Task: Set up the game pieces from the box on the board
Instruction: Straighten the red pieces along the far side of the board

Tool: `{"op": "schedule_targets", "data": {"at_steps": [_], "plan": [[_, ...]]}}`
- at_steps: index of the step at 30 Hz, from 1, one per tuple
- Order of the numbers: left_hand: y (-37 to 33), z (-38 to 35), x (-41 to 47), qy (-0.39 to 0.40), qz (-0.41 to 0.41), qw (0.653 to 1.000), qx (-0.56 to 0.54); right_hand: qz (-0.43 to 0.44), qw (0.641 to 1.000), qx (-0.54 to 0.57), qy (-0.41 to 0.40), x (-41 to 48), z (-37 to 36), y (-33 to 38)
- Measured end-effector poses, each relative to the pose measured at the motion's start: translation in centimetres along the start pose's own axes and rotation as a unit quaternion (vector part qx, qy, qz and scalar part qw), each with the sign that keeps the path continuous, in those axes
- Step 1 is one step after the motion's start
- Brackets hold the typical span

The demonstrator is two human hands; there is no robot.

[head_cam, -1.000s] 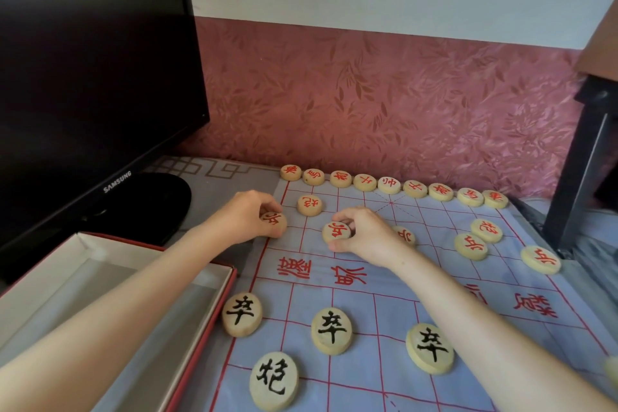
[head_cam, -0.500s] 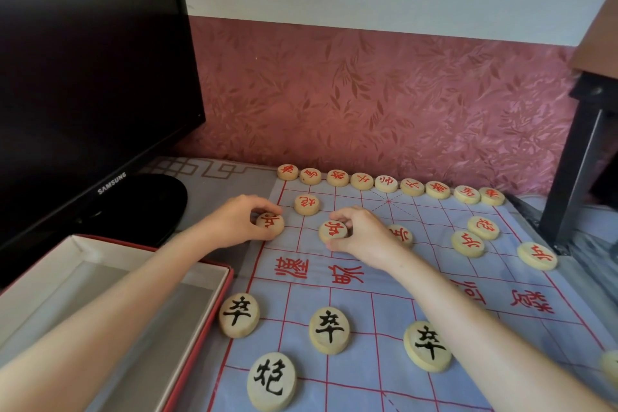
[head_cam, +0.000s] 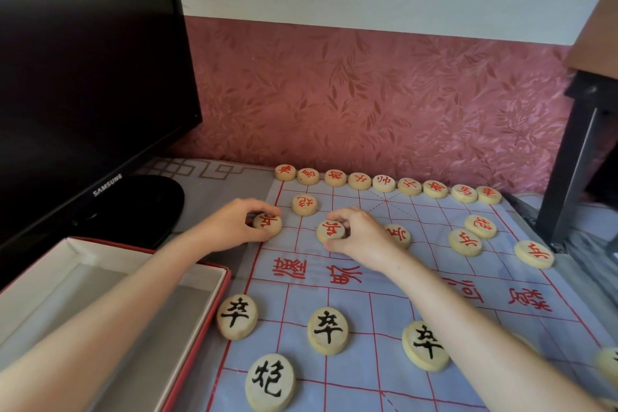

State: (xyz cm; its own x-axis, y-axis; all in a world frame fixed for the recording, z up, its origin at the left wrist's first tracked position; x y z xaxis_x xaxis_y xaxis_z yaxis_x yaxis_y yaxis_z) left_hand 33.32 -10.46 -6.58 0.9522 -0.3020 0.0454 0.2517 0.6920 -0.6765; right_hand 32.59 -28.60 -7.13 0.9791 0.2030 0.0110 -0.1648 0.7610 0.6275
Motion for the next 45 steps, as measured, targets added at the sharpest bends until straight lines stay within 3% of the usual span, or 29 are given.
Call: {"op": "schedule_targets", "data": {"at_steps": [9, 13, 16, 22, 29, 36, 41, 45], "plan": [[0.2, -0.1, 0.1, -0.005, 0.006, 1.000, 0.007, 0.020, 1.000, -0.020, -0.004, -1.3, 1.0, 0.9], [-1.5, 2.0, 0.0, -0.055, 0.005, 0.995, 0.089, 0.022, 0.999, -0.016, -0.022, -3.0, 4.1, 0.2], [-6.2, 2.5, 0.0, -0.073, -0.060, 0.989, 0.116, -0.014, 0.998, -0.005, -0.053, -4.5, 8.2, -2.6], [-15.7, -4.8, 1.0, -0.001, -0.188, 0.965, 0.183, -0.123, 0.987, -0.027, -0.100, -6.9, 14.5, -11.2], [-17.3, -10.7, 4.9, 0.031, -0.138, 0.977, 0.161, -0.103, 0.985, -0.051, -0.127, -7.8, 15.1, -13.4], [-17.5, -13.2, 5.2, 0.149, -0.156, 0.965, 0.147, -0.101, 0.979, -0.090, -0.149, -7.3, 14.6, -13.6], [-16.5, -13.9, 5.9, 0.158, -0.142, 0.963, 0.164, -0.098, 0.979, -0.091, -0.151, -6.8, 14.2, -13.9], [-16.4, -13.4, 6.4, 0.093, -0.130, 0.972, 0.171, -0.073, 0.994, -0.045, -0.065, -6.4, 12.8, -14.3]]}}
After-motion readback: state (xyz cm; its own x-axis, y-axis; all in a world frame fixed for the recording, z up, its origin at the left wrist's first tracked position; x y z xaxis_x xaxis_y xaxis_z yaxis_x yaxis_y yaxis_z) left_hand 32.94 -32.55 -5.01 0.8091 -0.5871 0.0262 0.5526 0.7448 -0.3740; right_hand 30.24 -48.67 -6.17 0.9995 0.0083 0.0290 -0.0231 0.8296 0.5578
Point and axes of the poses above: each hand's wrist, its own x-axis towards the middle knuckle, its own z-axis out of the back of the hand, y = z × x, the point moved 10 cm from there along x, towards the middle knuckle
